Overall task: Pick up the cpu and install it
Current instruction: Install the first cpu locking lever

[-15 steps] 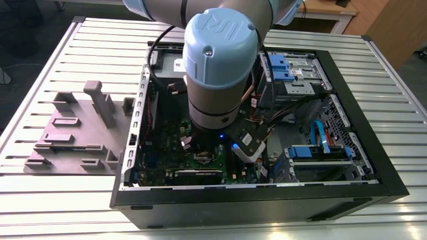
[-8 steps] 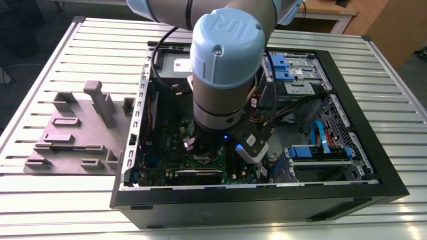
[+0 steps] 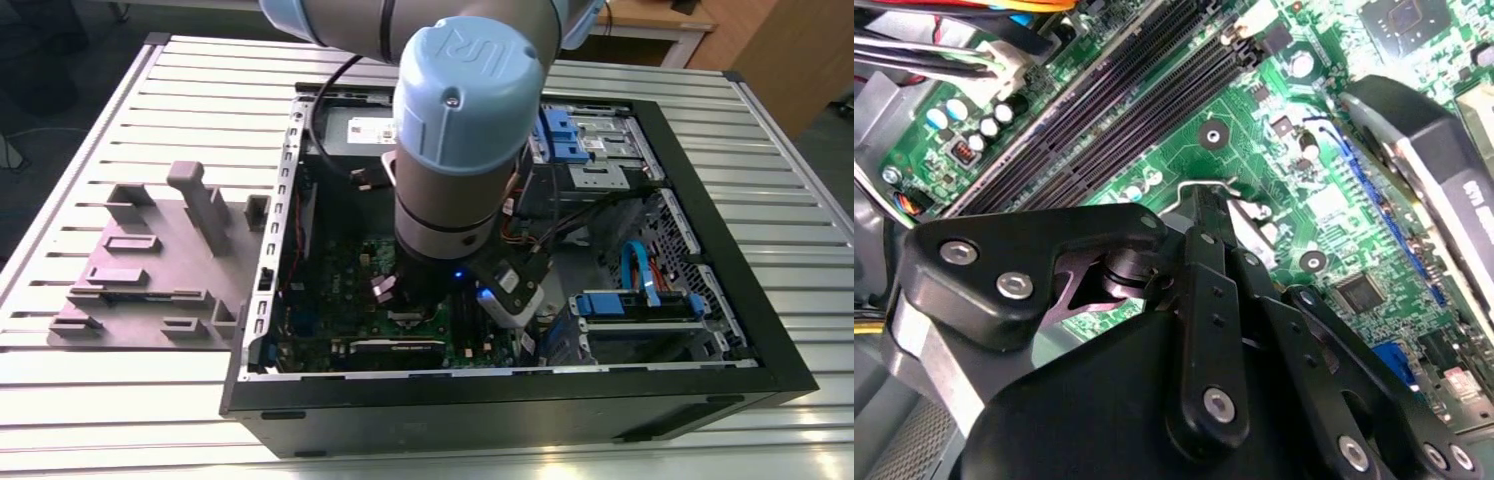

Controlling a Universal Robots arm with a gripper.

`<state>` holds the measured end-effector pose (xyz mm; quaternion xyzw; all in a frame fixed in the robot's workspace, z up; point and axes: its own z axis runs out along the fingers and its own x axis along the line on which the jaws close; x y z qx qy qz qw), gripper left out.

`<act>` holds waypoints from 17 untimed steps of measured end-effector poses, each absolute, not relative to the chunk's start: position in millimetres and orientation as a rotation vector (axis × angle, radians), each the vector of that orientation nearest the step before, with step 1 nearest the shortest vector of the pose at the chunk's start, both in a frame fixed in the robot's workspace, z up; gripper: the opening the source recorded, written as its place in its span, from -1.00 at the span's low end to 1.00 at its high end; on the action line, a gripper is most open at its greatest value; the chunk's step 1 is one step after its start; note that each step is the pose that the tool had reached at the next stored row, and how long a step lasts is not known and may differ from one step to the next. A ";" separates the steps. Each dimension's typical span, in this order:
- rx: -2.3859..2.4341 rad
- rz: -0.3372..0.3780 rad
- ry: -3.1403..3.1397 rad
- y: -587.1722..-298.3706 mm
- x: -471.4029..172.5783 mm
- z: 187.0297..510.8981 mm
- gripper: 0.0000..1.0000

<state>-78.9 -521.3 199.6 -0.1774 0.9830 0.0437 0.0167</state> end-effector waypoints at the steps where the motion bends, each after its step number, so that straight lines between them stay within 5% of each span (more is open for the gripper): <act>1: -0.552 0.136 3.056 -521.2 -78.6 199.6 -0.80; 17: -0.554 0.097 3.068 -521.1 -76.5 205.4 -0.80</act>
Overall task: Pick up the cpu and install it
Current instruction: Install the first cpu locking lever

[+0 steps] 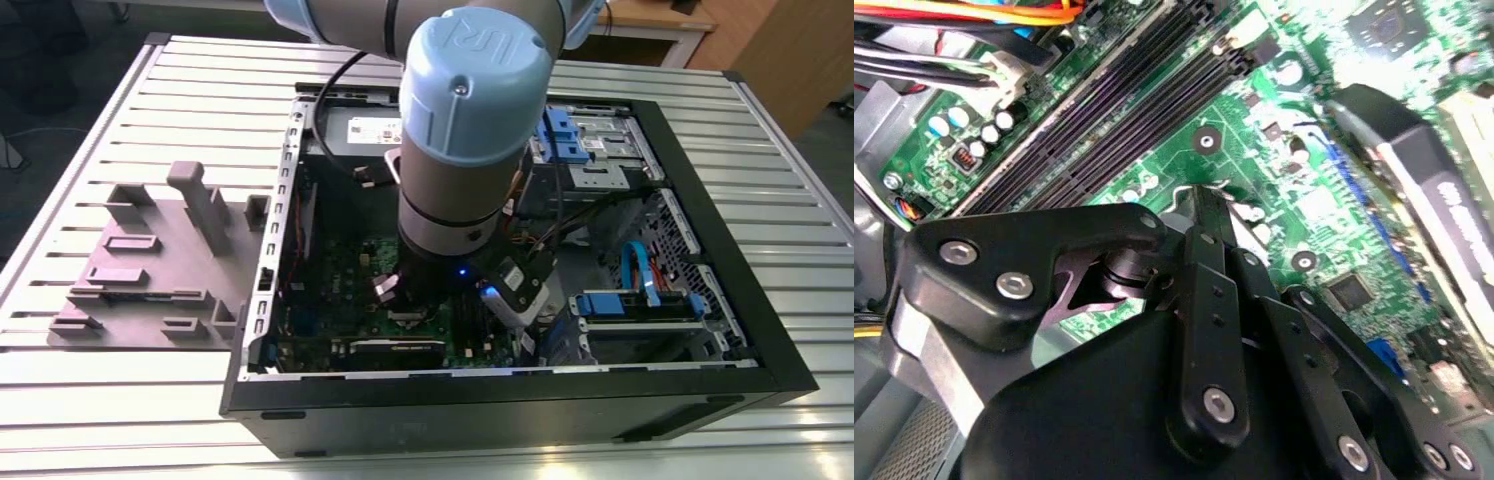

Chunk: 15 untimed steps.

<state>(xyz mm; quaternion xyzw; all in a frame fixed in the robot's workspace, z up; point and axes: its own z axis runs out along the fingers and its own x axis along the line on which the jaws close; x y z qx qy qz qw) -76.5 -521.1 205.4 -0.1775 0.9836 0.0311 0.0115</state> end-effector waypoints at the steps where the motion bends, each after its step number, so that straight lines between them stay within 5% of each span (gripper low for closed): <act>1: -0.554 0.086 3.070 -521.2 -76.3 206.6 -0.80; 15: -0.551 0.069 3.076 -526.7 -83.0 208.4 -0.80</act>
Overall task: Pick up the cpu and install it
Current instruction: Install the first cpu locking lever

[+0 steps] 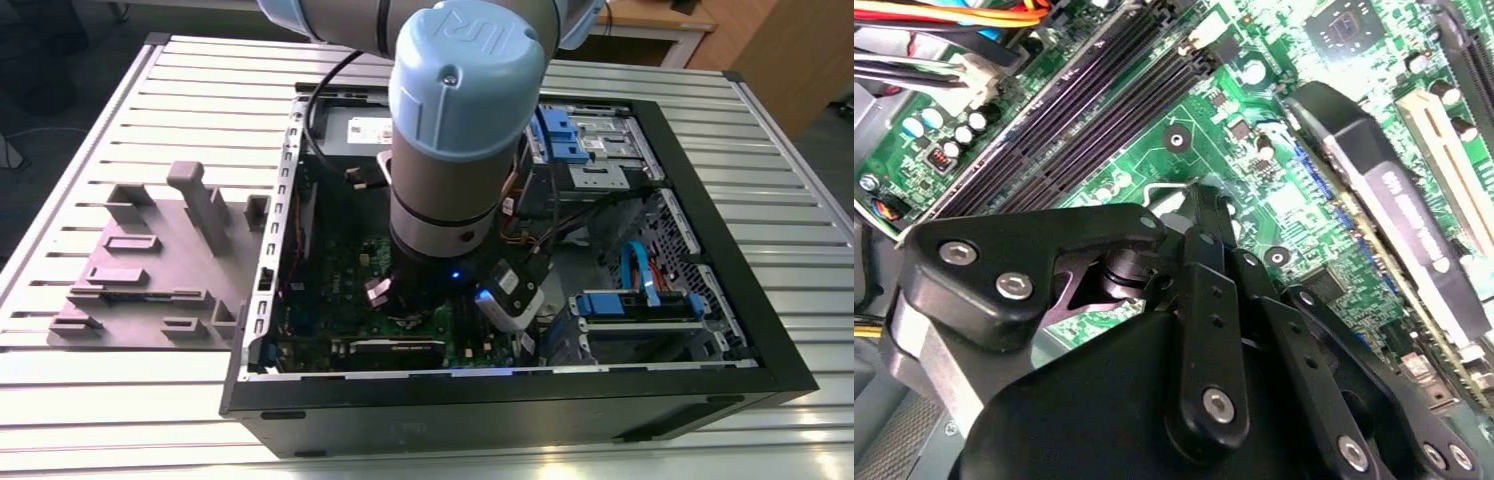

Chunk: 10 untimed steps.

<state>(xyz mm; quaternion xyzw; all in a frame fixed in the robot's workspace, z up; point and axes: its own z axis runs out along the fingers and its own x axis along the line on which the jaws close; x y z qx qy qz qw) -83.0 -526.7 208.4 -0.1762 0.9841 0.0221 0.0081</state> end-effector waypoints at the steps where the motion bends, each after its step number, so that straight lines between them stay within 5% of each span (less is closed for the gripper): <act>1: -0.549 0.069 3.076 -527.4 -83.5 208.3 -0.80; 10: -0.541 0.069 3.077 -531.3 -90.4 207.5 -0.80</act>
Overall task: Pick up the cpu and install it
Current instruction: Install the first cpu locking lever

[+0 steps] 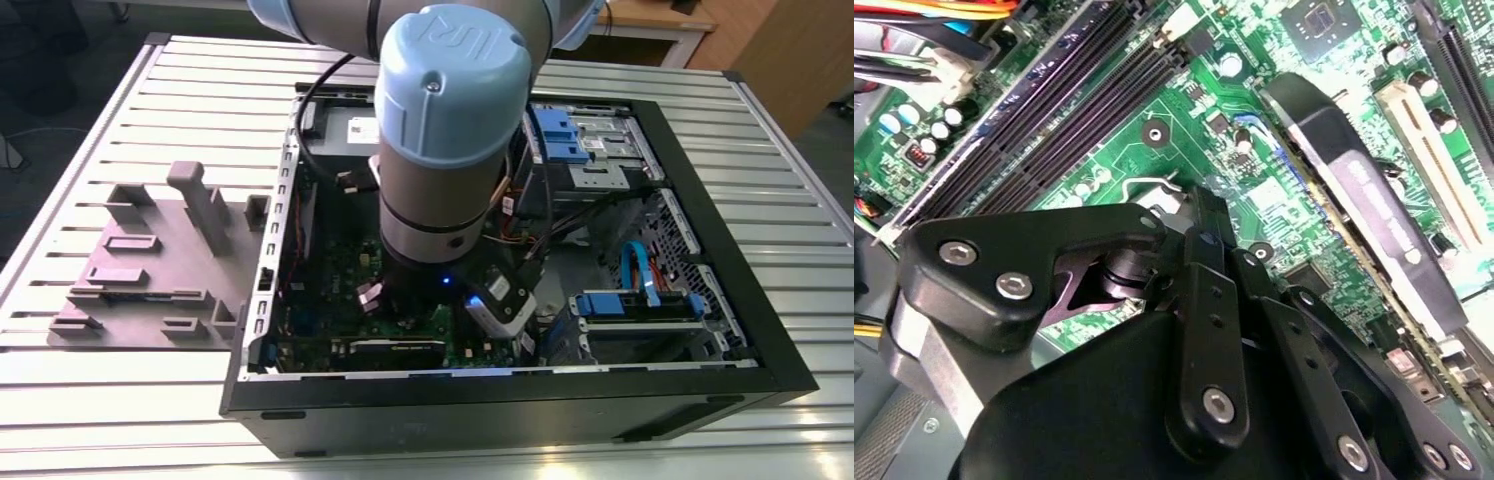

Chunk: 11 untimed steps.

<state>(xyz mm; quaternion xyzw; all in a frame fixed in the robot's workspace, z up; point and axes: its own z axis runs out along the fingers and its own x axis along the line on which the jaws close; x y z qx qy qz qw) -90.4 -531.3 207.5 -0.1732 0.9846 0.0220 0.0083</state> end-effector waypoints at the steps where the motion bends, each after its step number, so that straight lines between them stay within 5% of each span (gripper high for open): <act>1: -0.541 0.069 3.077 -531.5 -90.6 206.4 -0.80; 11: -0.541 0.069 3.077 -531.9 -91.1 199.6 -0.80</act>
